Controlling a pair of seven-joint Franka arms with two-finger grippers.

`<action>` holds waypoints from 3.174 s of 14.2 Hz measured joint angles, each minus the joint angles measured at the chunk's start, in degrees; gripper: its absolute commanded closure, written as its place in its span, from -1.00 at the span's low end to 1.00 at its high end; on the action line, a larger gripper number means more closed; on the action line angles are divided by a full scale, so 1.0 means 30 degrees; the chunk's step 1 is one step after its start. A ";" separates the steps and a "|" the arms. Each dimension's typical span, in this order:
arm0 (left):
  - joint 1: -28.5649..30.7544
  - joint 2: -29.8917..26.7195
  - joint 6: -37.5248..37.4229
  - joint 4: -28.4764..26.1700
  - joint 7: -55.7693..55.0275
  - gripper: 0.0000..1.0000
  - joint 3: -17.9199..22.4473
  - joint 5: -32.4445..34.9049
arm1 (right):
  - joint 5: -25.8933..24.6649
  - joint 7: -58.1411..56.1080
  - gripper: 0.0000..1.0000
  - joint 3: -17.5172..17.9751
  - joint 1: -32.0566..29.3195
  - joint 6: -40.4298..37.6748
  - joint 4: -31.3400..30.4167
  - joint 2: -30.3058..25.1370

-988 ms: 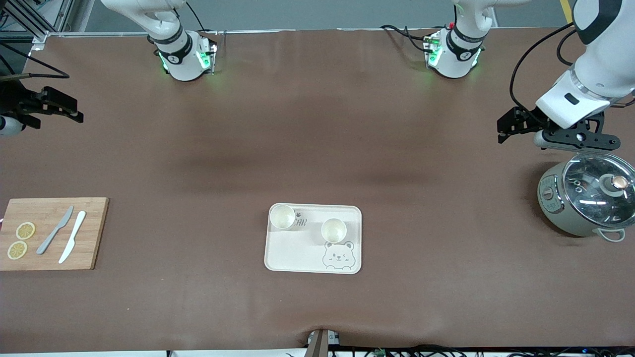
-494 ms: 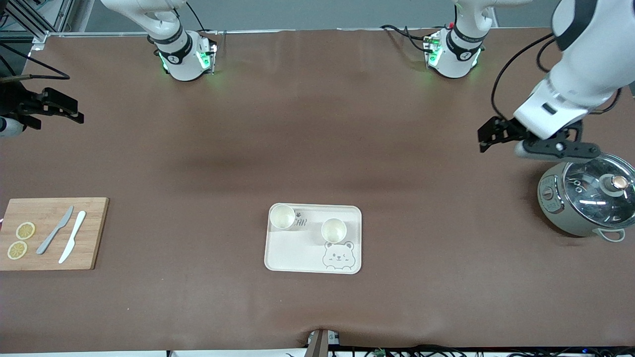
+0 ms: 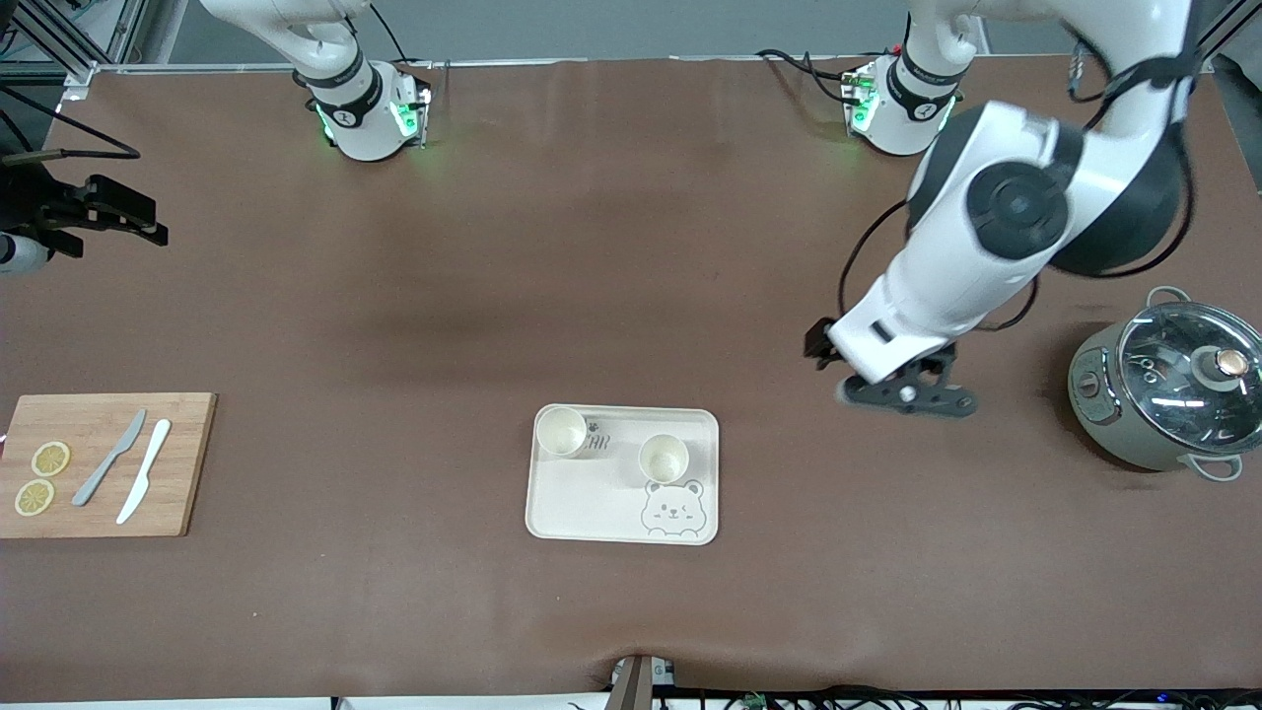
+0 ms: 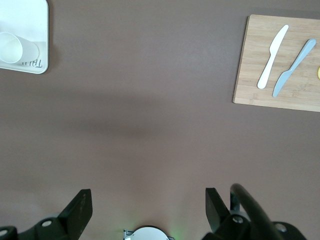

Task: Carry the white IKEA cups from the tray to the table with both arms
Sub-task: 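Reach the left gripper over the white cup beside the bear print, then lower and close the left gripper on the cup rim while the right gripper reaches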

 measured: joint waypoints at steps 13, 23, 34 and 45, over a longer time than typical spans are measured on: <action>-0.4889 0.7296 0.2281 0.5874 -0.0922 -1.00 0.3245 -0.0721 | 0.0001 0.0000 -1.00 -0.0004 -0.0001 -0.0028 -0.0003 0.0008; -0.5434 0.9591 0.5673 0.5977 -0.1205 -1.00 0.3247 -0.1237 | -0.0029 0.0000 -1.00 -0.0058 -0.0224 -0.0351 -0.0075 0.1235; -0.5435 1.0790 0.7974 0.5999 -0.1205 -1.00 0.3291 -0.1237 | 0.0017 0.0057 -1.00 -0.0077 -0.0911 -0.0393 -0.0121 0.2762; -0.5914 1.1345 0.8321 0.6550 -0.2042 1.00 0.3321 -0.1237 | 0.2231 0.3859 -1.00 0.0236 0.0051 -0.0261 -0.0534 0.4586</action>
